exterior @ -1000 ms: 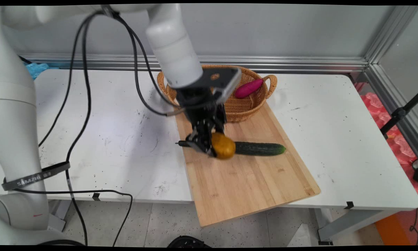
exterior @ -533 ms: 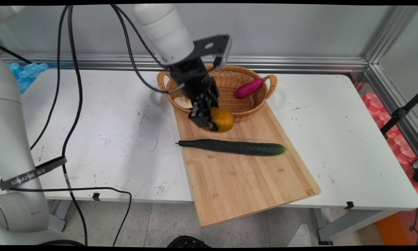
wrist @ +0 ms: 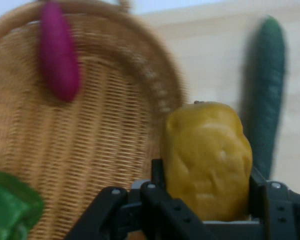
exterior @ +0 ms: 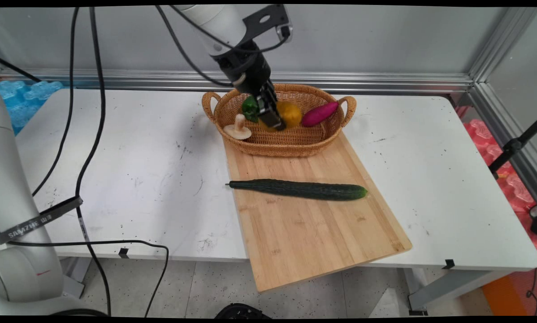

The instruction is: Place the picked object in the vegetable basket

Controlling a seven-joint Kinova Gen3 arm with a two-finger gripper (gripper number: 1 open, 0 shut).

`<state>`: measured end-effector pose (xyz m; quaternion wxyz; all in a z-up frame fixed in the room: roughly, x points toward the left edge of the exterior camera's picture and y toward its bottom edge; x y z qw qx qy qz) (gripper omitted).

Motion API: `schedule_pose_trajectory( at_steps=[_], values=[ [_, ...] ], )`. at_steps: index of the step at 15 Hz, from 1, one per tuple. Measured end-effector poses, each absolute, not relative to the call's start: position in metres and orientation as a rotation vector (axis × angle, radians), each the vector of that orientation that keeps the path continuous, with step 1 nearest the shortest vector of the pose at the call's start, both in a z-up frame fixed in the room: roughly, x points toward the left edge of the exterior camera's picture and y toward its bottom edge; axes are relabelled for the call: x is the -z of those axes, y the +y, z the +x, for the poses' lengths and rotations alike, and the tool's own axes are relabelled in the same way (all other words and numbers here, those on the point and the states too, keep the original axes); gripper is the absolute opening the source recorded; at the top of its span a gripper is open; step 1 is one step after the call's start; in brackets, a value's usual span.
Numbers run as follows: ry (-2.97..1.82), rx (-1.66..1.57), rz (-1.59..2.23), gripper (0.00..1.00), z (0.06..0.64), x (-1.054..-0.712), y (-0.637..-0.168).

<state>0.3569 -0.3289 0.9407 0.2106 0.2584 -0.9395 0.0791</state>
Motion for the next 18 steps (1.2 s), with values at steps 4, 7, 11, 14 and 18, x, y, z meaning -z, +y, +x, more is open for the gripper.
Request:
schedule_pose_trajectory(
  at_steps=[4,7,11,14,18],
  values=[
    [-2.524,-0.289,0.954,0.0,0.362,-0.93,-0.356],
    [-2.466,-0.321,1.102,0.0,0.363,-0.914,-0.374],
    [-2.399,-0.33,1.292,0.0,0.362,-0.883,-0.394],
    [-2.373,-0.313,1.4,0.0,0.358,-0.856,-0.403],
    [-2.359,-0.291,1.479,0.0,0.357,-0.833,-0.409]
  ],
)
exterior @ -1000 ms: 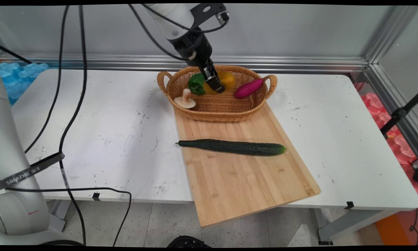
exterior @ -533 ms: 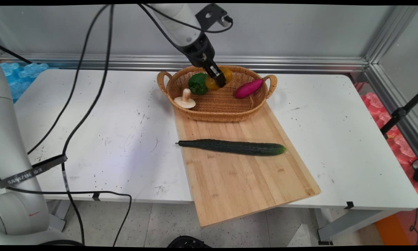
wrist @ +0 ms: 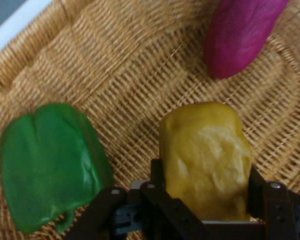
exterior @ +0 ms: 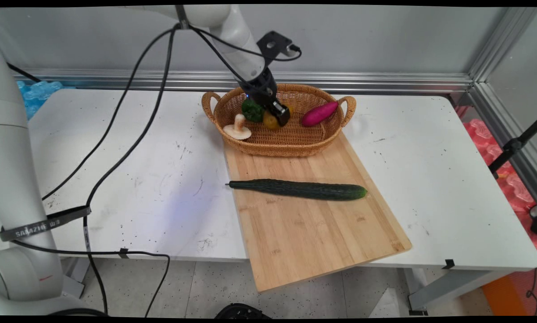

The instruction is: Place the picked object in the vegetable basket

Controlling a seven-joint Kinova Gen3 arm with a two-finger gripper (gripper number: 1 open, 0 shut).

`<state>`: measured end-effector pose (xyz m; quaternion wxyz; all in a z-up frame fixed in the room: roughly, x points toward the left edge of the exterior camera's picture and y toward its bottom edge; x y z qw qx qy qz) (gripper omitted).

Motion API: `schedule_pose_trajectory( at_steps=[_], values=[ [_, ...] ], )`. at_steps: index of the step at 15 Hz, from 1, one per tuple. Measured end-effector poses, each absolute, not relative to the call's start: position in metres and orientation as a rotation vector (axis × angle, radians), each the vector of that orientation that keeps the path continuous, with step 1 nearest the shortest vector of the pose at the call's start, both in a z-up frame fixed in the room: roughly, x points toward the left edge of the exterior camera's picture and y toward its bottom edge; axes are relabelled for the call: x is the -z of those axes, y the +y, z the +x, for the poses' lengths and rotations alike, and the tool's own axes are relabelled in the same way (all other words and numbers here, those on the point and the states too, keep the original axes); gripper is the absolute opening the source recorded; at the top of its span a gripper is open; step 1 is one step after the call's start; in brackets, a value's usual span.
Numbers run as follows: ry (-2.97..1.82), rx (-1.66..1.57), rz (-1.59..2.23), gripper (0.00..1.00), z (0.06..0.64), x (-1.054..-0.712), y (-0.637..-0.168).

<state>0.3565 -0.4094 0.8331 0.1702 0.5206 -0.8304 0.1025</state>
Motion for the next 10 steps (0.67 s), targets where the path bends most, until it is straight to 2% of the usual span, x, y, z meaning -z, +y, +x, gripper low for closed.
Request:
schedule_pose_trajectory(
  at_steps=[9,10],
  values=[
    [-2.351,-0.246,1.541,0.0,0.36,-0.803,-0.41],
    [-2.349,-0.243,1.54,1.0,0.36,-0.802,-0.411]
  ],
)
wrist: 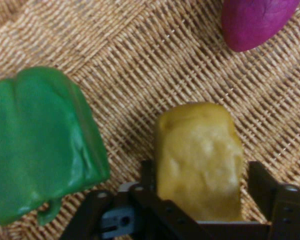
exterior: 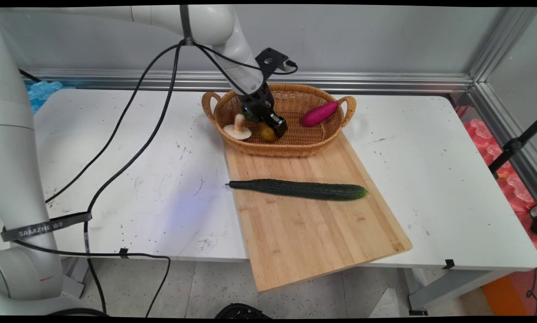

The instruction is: Place the picked object in the vegetable basket

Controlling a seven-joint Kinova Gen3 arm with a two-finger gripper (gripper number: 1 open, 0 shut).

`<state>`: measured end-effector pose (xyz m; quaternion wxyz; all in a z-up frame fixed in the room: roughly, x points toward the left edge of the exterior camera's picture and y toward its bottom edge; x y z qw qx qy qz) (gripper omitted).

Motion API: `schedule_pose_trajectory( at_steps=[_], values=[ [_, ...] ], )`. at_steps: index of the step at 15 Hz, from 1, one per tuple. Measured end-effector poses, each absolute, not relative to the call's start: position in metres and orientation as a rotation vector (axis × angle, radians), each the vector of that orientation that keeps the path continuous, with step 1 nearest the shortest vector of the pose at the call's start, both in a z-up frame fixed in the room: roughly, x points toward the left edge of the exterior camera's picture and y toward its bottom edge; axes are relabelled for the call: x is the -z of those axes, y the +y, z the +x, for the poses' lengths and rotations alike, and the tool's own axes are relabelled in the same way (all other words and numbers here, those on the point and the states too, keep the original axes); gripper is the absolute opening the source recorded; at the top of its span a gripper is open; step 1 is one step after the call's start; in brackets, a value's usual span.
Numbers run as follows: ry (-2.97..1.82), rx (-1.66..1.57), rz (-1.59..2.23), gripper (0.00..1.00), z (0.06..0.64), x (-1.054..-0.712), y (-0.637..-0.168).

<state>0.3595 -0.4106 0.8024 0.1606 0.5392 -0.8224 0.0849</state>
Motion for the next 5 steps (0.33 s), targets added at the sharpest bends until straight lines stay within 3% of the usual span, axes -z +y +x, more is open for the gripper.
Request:
schedule_pose_trajectory(
  at_steps=[5],
  values=[
    [-2.329,-0.229,1.515,1.0,0.3573,-0.8039,-0.4123]
  ],
)
